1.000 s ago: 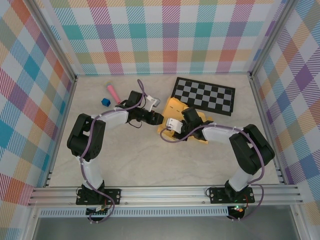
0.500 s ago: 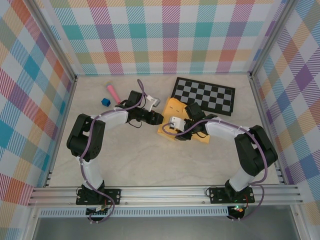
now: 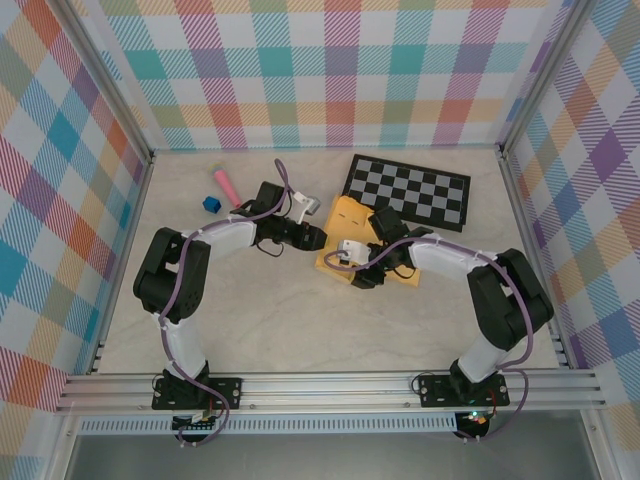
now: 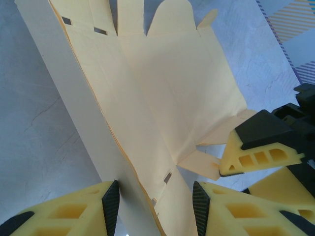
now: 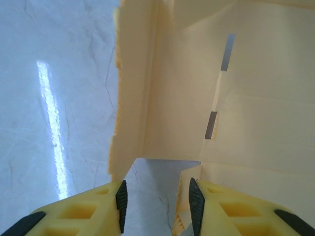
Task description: Fold the paper box
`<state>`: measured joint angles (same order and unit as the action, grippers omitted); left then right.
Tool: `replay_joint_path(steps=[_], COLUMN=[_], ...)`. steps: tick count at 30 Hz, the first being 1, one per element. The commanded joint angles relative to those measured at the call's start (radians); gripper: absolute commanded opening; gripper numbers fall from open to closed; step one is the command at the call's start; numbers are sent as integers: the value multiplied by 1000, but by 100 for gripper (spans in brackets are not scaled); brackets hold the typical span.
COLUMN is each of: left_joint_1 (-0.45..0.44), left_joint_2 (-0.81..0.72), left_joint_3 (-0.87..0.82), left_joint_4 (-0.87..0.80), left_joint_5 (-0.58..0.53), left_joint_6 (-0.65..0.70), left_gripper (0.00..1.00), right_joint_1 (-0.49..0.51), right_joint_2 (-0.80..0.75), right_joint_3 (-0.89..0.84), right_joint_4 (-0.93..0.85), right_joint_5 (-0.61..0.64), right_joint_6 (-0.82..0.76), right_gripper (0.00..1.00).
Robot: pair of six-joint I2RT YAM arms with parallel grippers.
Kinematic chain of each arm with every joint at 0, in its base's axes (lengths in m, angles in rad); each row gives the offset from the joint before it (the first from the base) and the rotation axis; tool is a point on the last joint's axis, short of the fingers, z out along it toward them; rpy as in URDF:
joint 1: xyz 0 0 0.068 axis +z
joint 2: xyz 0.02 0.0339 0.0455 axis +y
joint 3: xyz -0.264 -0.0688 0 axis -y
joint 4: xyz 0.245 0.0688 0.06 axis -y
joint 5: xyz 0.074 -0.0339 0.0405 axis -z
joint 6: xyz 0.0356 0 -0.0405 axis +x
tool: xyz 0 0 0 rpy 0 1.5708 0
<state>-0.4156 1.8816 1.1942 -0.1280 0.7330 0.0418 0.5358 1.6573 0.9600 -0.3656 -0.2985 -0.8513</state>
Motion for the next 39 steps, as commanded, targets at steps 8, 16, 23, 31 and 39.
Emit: replay_joint_path(steps=[8, 16, 23, 31, 39], left_joint_1=[5, 14, 81, 266, 291], left_joint_2=[-26, -54, -160, -268, -257], left_joint_3=[25, 37, 3, -114, -168], left_joint_4=[-15, -22, -22, -9, 112], left_joint_5=[28, 41, 28, -98, -130], left_joint_6=[4, -9, -66, -289, -391], left_gripper=[45, 50, 67, 74, 77], right_joint_1=[-28, -34, -24, 34, 150], right_joint_2=[49, 69, 121, 163, 205], right_joint_3=[62, 96, 199, 234, 173], right_joint_4=[-3, -32, -12, 166, 350], right_joint_5=[-36, -72, -32, 52, 198], right_joint_6=[18, 80, 319, 814, 1124], right_gripper=[3, 0, 0, 0, 0])
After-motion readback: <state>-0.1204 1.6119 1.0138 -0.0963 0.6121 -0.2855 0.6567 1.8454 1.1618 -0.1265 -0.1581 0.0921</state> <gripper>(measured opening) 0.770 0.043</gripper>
